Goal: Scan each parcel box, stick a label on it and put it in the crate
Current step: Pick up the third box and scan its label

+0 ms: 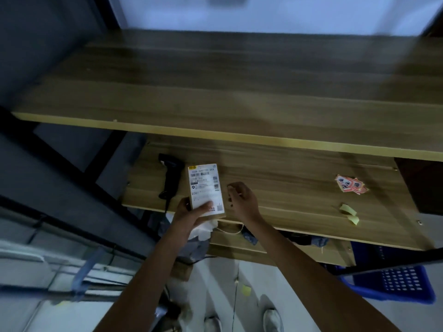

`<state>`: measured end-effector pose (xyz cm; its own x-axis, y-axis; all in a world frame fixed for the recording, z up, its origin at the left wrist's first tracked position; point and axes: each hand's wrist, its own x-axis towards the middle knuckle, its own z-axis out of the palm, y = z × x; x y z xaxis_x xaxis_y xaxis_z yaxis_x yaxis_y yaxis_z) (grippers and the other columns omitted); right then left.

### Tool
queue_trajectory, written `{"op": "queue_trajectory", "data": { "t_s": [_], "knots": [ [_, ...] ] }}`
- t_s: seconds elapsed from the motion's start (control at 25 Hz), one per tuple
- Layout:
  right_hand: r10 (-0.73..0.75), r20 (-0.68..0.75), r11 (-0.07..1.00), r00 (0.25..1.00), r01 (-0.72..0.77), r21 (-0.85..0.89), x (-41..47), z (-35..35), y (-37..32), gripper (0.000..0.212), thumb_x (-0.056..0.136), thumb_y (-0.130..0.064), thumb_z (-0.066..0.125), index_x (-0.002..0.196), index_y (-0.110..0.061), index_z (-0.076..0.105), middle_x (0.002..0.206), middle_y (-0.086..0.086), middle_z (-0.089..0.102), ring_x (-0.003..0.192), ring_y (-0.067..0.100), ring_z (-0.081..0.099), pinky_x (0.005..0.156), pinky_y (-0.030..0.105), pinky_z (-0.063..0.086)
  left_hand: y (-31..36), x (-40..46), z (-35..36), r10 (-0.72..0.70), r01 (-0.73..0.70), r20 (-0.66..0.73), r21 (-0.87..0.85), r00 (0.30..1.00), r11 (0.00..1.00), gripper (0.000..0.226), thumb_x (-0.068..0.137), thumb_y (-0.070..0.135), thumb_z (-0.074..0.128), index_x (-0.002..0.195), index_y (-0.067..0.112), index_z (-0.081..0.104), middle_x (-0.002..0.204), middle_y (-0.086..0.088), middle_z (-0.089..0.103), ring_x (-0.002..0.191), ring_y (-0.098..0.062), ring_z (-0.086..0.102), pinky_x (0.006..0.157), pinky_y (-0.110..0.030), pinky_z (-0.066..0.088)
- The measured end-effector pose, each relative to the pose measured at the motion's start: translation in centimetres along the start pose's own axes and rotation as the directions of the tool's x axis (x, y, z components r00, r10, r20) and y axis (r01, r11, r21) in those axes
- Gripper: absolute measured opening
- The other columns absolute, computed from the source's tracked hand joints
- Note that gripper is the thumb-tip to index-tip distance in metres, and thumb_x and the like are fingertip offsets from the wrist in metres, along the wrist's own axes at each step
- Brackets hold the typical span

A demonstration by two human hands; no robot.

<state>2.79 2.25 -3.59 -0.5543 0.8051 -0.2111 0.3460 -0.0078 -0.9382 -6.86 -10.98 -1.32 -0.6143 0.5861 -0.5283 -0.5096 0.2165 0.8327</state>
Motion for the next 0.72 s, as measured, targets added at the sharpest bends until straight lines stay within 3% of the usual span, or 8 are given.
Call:
{"op": "queue_trajectory", "data": {
  "t_s": [0.08,0.2,0.32,0.44,0.56,0.72],
  "knots": [
    [0.000,0.050,0.996,0.999,0.004,-0.084,0.9,2.9,-0.8,0.011,0.091,-0.033,0.057,0.096,-0.024,0.062,0.096,0.005,0.068,0.087,0.023,0.065,0.077,0.039,0.054,0.2,-0.3,-3.1,-0.006,0.005,-0.036,-0.034,0.999,0.999,0.032,0.079,0.002,0.073,0.109,0.012,0.065,0.107,-0.009,0.072,0.094,-0.025,0.072,0.081,-0.039,0.060],
    [0.037,0.127,0.962,0.991,-0.001,-0.273,2.7,7.9,-2.3,0.031,0.087,-0.036,0.060,0.111,-0.017,0.061,0.112,0.007,0.067,0.103,0.024,0.062,0.086,0.035,0.049,0.5,-0.2,-7.7,0.018,-0.023,-0.118,-0.039,0.993,0.999,0.023,0.081,0.003,0.071,0.100,0.015,0.066,0.097,-0.005,0.073,0.078,-0.015,0.074,0.071,-0.033,0.061],
    [0.024,0.219,0.914,0.976,0.067,-0.399,4.1,12.9,-3.6,0.048,0.085,-0.039,0.058,0.125,-0.013,0.055,0.122,0.011,0.062,0.113,0.029,0.058,0.092,0.039,0.049,0.8,-0.1,-11.2,0.035,-0.042,-0.184,-0.038,0.982,0.998,0.023,0.081,0.006,0.071,0.103,0.014,0.065,0.098,-0.005,0.072,0.074,-0.013,0.073,0.070,-0.031,0.061],
    [0.024,0.170,0.858,0.985,0.067,-0.510,5.7,17.0,-3.7,0.062,0.083,-0.043,0.059,0.133,-0.010,0.045,0.125,0.015,0.056,0.114,0.032,0.053,0.090,0.040,0.049,0.7,-0.3,-13.7,0.058,-0.070,-0.223,-0.049,0.973,0.996,0.019,0.082,0.005,0.069,0.097,0.016,0.065,0.097,-0.005,0.071,0.078,-0.017,0.071,0.067,-0.031,0.061],
    [0.103,0.099,0.843,0.990,-0.033,-0.537,6.7,19.7,-3.8,0.077,0.082,-0.041,0.067,0.142,-0.007,0.034,0.135,0.017,0.046,0.121,0.034,0.049,0.094,0.046,0.049,0.9,-0.5,-15.8,0.071,-0.080,-0.224,-0.032,0.972,0.996,0.024,0.080,0.008,0.071,0.102,0.017,0.065,0.098,-0.004,0.073,0.086,-0.021,0.071,0.078,-0.038,0.057],
    [0.151,-0.008,0.816,0.988,-0.130,-0.563,7.4,21.1,-3.3,0.078,0.081,-0.036,0.071,0.143,-0.011,0.031,0.135,0.012,0.048,0.120,0.031,0.054,0.088,0.046,0.051,0.8,-0.9,-17.2,0.085,-0.091,-0.208,-0.017,0.974,0.996,0.019,0.081,0.005,0.070,0.096,0.015,0.066,0.097,-0.009,0.073,0.083,-0.021,0.073,0.074,-0.036,0.060]
  ]
}}
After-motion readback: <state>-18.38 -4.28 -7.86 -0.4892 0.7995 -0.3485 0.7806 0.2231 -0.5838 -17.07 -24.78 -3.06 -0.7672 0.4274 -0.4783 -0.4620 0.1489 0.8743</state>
